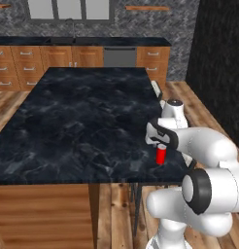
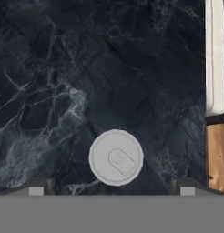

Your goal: Four empty soda cans are scattered around the kitchen. Gather all the cans and cluster them next to the stove for recycling.

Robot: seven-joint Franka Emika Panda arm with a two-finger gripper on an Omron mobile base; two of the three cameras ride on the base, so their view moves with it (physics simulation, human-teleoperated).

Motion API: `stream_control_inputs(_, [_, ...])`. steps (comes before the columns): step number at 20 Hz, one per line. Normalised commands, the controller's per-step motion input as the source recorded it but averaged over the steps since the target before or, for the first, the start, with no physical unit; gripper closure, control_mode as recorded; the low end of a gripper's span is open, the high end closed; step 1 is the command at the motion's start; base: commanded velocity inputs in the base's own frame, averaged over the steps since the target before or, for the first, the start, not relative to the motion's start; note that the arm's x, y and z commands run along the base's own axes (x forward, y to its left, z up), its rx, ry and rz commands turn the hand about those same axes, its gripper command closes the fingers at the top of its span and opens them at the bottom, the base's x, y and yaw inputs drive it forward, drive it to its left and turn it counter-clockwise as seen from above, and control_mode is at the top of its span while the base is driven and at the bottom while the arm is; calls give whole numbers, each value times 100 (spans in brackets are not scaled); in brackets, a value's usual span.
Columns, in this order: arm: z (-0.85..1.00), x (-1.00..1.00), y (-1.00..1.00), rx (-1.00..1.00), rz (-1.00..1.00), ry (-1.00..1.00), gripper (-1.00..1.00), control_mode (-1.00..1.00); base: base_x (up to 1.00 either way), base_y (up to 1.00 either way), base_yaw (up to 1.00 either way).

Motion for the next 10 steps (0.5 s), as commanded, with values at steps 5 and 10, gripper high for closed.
stream_control_inputs(5, [-10, 1, 0, 0, 0, 0, -100, -100, 0, 0, 0])
stream_control_inputs(10, [-7, 2, -1, 0, 0, 0, -100, -100, 0, 0, 0])
